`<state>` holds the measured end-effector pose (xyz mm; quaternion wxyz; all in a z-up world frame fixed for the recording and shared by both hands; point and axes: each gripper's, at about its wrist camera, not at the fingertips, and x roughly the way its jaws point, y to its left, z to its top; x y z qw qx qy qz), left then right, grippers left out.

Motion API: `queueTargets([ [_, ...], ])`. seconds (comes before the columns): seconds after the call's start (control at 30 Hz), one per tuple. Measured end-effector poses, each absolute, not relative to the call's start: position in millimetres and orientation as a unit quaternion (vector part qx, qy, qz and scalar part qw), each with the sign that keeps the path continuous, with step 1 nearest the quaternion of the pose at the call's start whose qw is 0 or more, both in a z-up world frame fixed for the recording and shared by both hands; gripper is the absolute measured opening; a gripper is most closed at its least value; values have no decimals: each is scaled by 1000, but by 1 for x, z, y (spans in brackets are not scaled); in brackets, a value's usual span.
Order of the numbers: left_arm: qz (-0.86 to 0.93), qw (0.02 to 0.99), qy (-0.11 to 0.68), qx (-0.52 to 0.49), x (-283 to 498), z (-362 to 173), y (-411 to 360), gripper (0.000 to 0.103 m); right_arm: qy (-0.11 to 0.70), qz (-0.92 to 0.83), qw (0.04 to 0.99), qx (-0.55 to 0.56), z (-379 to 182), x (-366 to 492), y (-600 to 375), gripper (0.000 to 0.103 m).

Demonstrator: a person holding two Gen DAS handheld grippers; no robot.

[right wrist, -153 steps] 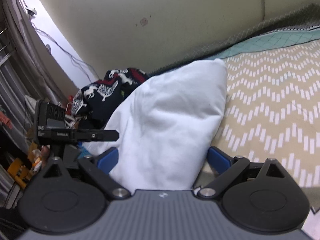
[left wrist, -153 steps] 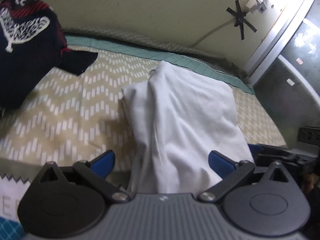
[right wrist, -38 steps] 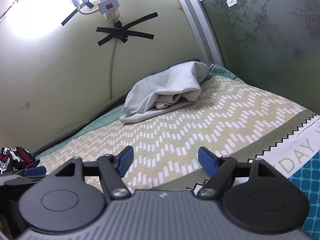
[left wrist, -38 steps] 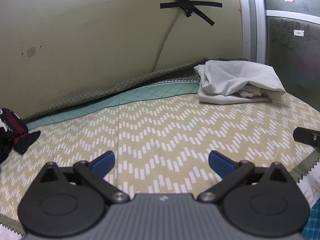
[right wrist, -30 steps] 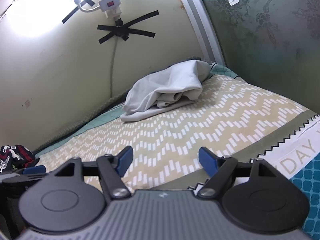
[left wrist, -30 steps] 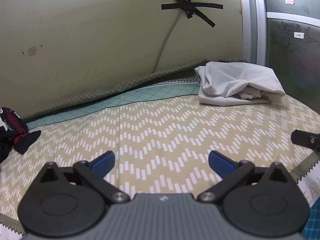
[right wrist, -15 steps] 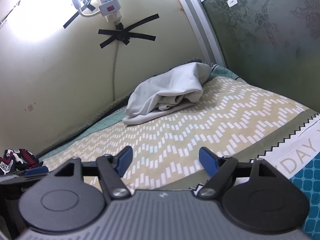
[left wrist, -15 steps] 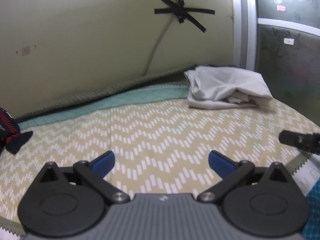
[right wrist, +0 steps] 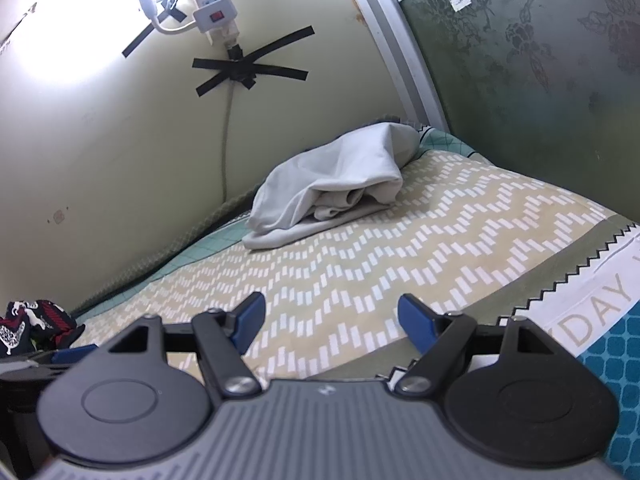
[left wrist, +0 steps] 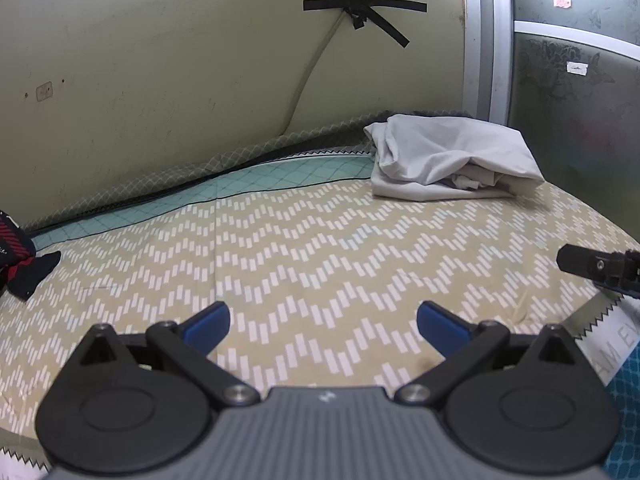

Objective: Fold small clothes

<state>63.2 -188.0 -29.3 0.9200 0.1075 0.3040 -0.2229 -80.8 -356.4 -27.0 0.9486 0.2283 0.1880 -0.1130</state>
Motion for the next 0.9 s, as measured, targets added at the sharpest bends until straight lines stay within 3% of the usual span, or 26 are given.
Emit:
queueTargets([
  [0.9, -229, 906, 337, 116, 67, -37, -194, 103, 186, -115, 945, 243, -27, -83, -358, 74],
])
